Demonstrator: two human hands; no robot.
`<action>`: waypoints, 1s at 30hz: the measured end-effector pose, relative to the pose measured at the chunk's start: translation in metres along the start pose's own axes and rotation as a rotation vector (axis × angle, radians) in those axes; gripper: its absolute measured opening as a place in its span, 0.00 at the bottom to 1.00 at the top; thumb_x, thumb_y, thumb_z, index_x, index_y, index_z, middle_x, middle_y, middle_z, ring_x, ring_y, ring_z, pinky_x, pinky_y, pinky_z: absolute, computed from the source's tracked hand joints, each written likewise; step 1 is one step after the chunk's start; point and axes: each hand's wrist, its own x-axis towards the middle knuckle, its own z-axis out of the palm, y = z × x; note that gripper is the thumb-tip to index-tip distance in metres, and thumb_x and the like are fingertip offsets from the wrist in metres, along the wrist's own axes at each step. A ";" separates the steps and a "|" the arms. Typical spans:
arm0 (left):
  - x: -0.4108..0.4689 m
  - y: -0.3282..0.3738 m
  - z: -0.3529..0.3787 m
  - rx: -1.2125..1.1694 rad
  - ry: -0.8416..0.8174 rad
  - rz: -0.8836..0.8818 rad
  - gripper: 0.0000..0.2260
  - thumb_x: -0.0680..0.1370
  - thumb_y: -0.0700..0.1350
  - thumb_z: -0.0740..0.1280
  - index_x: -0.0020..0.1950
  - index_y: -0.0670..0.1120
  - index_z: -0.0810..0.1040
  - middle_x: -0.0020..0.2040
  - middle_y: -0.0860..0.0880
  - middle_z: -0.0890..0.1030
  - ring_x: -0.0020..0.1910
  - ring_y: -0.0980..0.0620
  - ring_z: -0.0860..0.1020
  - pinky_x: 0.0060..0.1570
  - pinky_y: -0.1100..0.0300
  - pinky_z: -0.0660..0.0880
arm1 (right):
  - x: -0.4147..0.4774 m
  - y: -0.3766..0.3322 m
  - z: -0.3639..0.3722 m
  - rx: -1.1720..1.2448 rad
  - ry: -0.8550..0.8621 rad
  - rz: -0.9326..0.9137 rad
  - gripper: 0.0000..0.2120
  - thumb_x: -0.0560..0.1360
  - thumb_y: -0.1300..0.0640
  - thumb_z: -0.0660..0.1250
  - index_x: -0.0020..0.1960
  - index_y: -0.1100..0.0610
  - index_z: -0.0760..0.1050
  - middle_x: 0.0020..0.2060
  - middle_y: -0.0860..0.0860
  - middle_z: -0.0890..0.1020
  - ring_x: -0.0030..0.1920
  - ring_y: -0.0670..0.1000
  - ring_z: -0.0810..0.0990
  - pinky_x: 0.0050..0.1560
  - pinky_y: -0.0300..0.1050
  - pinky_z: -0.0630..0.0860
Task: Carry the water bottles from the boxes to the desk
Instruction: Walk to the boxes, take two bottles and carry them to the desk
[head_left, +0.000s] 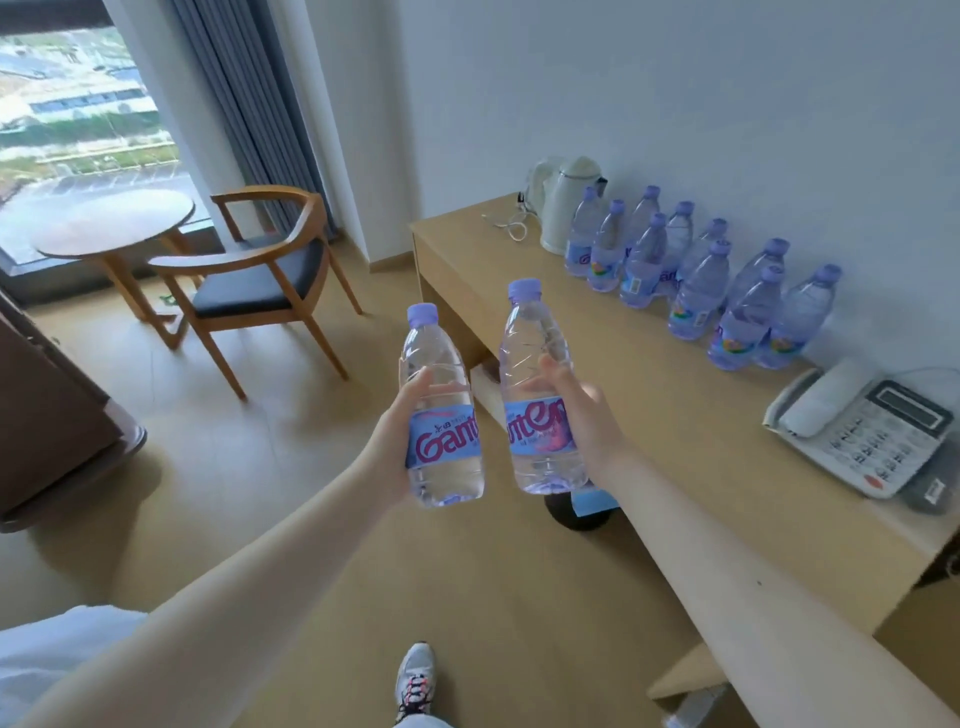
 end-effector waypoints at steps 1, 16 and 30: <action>0.010 0.010 -0.001 0.008 -0.026 -0.005 0.18 0.75 0.61 0.64 0.51 0.47 0.77 0.41 0.45 0.82 0.38 0.48 0.81 0.44 0.52 0.78 | 0.008 -0.004 0.004 0.005 0.033 -0.011 0.22 0.78 0.45 0.63 0.56 0.63 0.77 0.40 0.56 0.83 0.35 0.48 0.84 0.34 0.38 0.79; 0.134 0.127 -0.041 0.189 -0.144 0.059 0.22 0.75 0.53 0.69 0.65 0.43 0.74 0.42 0.45 0.84 0.38 0.47 0.83 0.39 0.53 0.80 | 0.124 -0.025 0.078 0.075 0.372 0.034 0.44 0.52 0.34 0.75 0.60 0.60 0.74 0.47 0.59 0.84 0.45 0.55 0.85 0.44 0.48 0.81; 0.228 0.150 0.011 0.264 -0.168 0.066 0.25 0.65 0.57 0.74 0.58 0.48 0.77 0.47 0.44 0.85 0.45 0.42 0.84 0.48 0.46 0.80 | 0.208 -0.041 0.031 0.106 0.514 -0.066 0.11 0.73 0.50 0.72 0.47 0.53 0.72 0.41 0.53 0.83 0.37 0.49 0.84 0.42 0.47 0.81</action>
